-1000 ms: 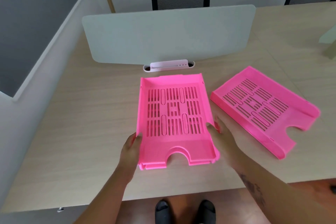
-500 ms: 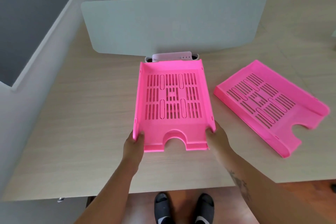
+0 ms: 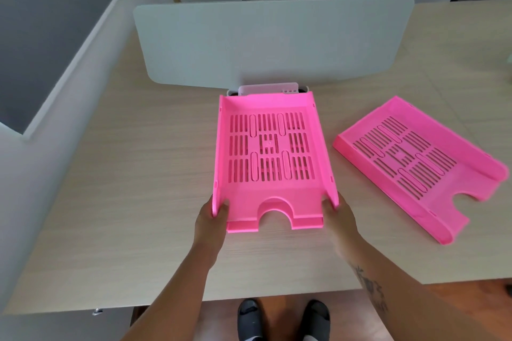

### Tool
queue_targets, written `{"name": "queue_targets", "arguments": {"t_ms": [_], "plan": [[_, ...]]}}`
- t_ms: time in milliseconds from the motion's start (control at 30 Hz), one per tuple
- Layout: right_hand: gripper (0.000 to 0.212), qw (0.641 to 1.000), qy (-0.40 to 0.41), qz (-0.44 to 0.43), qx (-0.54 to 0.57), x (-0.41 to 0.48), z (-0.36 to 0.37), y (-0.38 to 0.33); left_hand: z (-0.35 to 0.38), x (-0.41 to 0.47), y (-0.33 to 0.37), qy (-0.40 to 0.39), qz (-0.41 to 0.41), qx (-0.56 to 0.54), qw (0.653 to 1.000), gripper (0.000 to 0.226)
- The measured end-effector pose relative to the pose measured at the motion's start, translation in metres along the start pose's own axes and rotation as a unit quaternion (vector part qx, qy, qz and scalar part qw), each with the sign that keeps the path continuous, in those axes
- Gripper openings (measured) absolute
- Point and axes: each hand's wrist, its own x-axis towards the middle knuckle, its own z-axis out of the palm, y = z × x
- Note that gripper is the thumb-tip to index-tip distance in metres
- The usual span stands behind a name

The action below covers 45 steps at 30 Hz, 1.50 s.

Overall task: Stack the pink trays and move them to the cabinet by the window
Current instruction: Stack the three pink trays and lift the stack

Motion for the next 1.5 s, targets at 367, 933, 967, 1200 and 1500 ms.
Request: {"name": "queue_targets", "arguments": {"t_ms": [367,933,967,1200,1500], "plan": [[0.041,0.998,0.028,-0.01,0.058,-0.005,0.032,-0.004,-0.02,0.004,-0.007,-0.015,0.007,-0.024,1.0,0.045],[0.088,0.983,-0.097,-0.133,-0.077,0.033,-0.081,-0.044,-0.012,0.001,0.078,0.215,0.146,0.185,0.948,0.07],[0.086,0.981,-0.097,-0.146,-0.078,0.041,-0.098,-0.049,0.0,-0.003,0.093,0.233,0.169,0.199,0.937,0.071],[0.053,0.969,-0.011,-0.191,-0.156,0.105,-0.225,-0.054,0.148,-0.027,0.154,0.182,0.309,0.242,0.901,0.055],[0.049,0.938,0.083,-0.132,-0.31,0.177,-0.351,0.003,0.333,-0.074,0.114,0.02,0.15,0.16,0.975,0.063]]}}
